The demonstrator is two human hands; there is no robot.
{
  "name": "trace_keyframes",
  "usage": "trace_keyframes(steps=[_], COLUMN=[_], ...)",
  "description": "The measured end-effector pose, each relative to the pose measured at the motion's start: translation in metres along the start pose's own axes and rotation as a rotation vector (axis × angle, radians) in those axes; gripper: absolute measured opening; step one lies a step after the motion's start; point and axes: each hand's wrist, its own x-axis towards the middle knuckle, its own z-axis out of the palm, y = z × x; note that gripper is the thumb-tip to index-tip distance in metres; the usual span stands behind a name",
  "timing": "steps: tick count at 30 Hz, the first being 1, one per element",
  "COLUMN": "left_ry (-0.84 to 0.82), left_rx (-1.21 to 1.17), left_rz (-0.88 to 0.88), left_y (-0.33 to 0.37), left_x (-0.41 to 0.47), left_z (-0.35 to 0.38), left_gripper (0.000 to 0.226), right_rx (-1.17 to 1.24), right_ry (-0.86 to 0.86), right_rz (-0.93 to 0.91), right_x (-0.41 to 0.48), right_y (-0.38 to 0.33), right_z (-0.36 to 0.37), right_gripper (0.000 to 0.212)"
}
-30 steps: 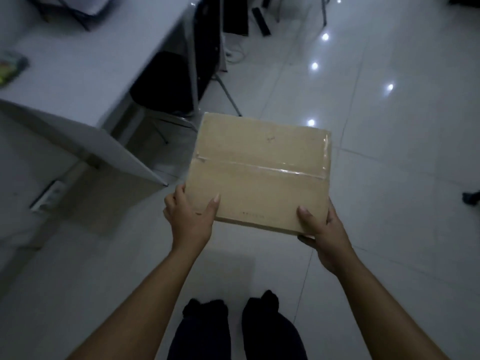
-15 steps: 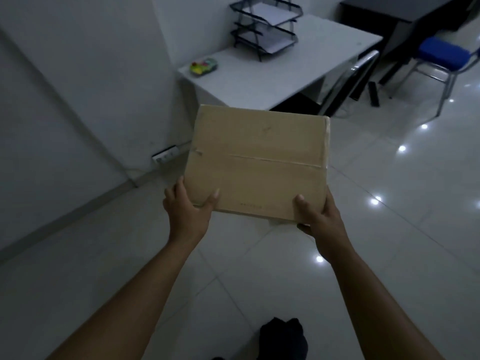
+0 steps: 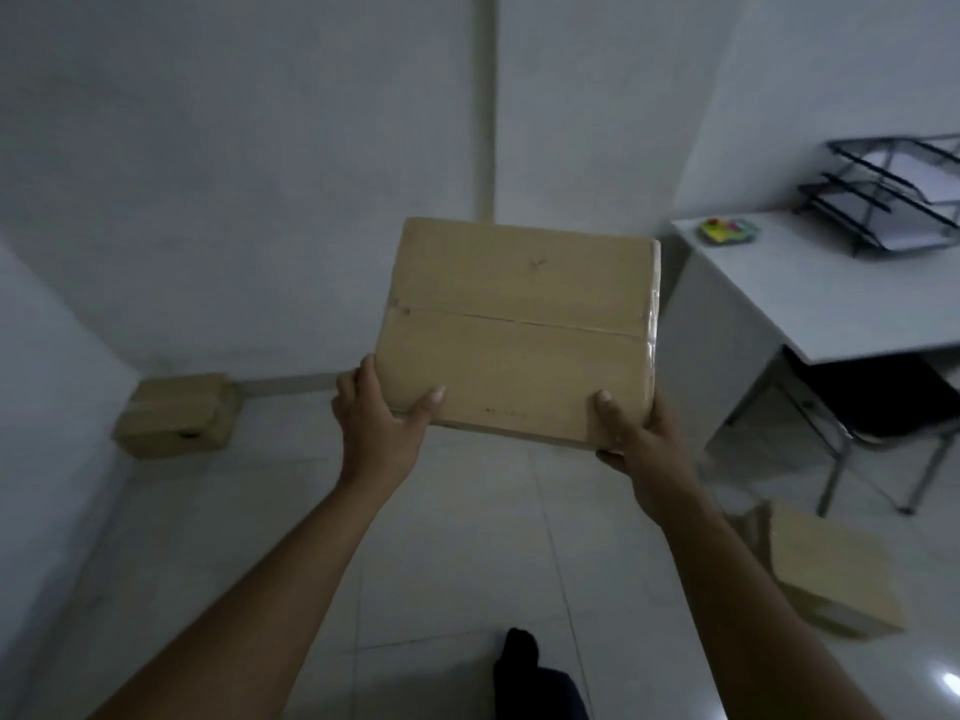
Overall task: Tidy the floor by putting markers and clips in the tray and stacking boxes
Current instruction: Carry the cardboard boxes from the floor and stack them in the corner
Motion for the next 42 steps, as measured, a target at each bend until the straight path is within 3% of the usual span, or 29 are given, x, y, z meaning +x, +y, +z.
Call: trace_keyframes(steps=[11,20,32,38,42], left_ry=[0.294,0.470,0.256,0.163,0.191], left_rx=[0.061,0.112,0.136,0.115,0.095], left_rz=[-0.205,-0.421,-0.468,-0.526,-0.599], left_y=[-0.121,-0.229,-0.393,-0.472,-0.523], left_x=[0.131,0.230,0.404,0.493,0.542], left_z=[-0.119,-0.204,-0.329,-0.348,-0.346], left_gripper=[0.088,0.088,0.082,0.077,0.076], right_rx=[-0.092,-0.151,-0.103,-0.148,-0.206], right_ry=[-0.392,-0.605,-0.475,-0.381,-0.424], right_rz=[-0.052,0.054,0.218,0.305,0.347], right_x=[0.107,0.174,0.206,0.255,0.299], right_y=[-0.002,0.026,0.093,0.130,0.164], right_z=[0.243,0.454,0.685,0.775,0.839], right_gripper=[0.052,0.055,0.044,0.043,0.043])
